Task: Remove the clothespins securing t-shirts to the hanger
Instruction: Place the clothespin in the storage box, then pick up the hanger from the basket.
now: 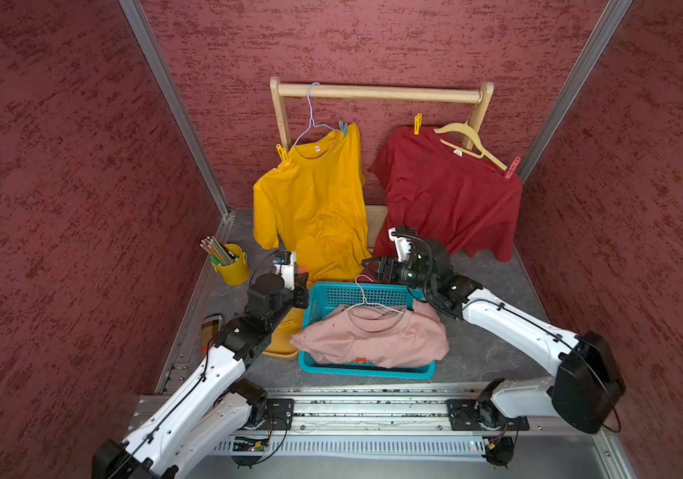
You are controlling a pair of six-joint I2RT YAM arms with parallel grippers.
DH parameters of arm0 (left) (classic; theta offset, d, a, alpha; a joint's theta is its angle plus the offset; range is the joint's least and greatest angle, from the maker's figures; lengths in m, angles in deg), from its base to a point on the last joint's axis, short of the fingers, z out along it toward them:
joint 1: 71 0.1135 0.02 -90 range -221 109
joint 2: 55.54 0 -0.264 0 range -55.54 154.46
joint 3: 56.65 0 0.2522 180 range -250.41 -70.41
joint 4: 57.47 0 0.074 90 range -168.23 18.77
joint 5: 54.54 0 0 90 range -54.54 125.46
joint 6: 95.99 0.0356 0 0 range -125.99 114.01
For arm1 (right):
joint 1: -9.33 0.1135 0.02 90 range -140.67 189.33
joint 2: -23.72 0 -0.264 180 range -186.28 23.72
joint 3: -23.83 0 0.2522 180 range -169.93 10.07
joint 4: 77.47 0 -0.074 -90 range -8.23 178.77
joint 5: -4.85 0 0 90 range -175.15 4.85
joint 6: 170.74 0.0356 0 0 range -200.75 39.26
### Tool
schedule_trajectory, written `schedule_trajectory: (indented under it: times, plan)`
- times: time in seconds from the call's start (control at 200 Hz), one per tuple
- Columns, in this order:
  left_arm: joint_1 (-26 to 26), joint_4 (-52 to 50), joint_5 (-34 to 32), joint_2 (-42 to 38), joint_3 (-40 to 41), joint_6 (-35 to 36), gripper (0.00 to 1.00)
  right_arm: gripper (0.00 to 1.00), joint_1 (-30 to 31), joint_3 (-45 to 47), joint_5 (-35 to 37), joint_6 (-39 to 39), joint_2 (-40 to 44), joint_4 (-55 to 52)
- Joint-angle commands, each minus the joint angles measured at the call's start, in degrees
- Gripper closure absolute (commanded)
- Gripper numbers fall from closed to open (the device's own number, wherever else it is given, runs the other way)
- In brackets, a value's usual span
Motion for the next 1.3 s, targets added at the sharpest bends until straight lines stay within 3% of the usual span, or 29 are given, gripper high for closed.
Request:
schedule_trajectory:
  times: [0.0, 0.085, 0.2, 0.391, 0.451, 0.666, 0.907, 0.997, 1.127, 1.222, 1.297]
  plan:
    - [7.7, -10.5, 2.7, -2.7, 3.6, -9.1, 0.92, 0.41, 0.0, 0.1, -0.2, -1.0, -2.7, -4.7]
    - [13.8, -11.7, 8.0, -3.5, 6.3, -13.6, 0.83, 0.43, 0.1, 0.3, -1.2, -0.3, -4.4, -4.4]
    - [18.4, -11.2, 12.7, -2.5, 8.9, -16.3, 0.79, 0.46, 0.6, -0.1, -2.8, -0.1, -6.5, -5.4]
    - [20.0, -8.7, 16.2, 1.0, 8.4, -15.5, 0.41, 0.46, 1.7, 0.0, -2.8, -0.1, -8.3, -6.9]
    - [20.2, -8.0, 17.9, 1.6, 7.7, -14.3, 0.36, 0.46, 2.0, -0.1, -2.7, -0.2, -9.0, -7.4]
    - [19.9, -5.1, 21.3, 0.9, 6.0, -11.8, 0.34, 0.45, 2.6, -3.1, -2.1, -2.4, -13.2, -10.6]
    - [19.5, -5.2, 20.8, 0.8, 4.7, -10.0, 0.34, 0.48, 3.2, -8.3, -3.5, -6.4, -17.8, -15.3]
    - [19.6, -4.7, 21.0, 0.9, 4.8, -9.7, 0.34, 0.58, 3.3, -10.3, -3.9, -8.6, -19.7, -16.7]
    - [19.6, -4.4, 23.7, 0.4, 3.3, -9.2, 0.33, 0.88, 3.3, -12.9, -1.4, -11.5, -19.6, -18.7]
    - [19.6, -5.0, 26.6, -1.3, 1.3, -7.1, 0.33, 0.98, 3.3, -12.2, 1.0, -13.0, -15.6, -17.3]
    - [19.6, -4.3, 29.1, -3.1, 0.3, -5.2, 0.34, 1.0, 3.3, -11.2, 3.0, -14.6, -11.6, -16.5]
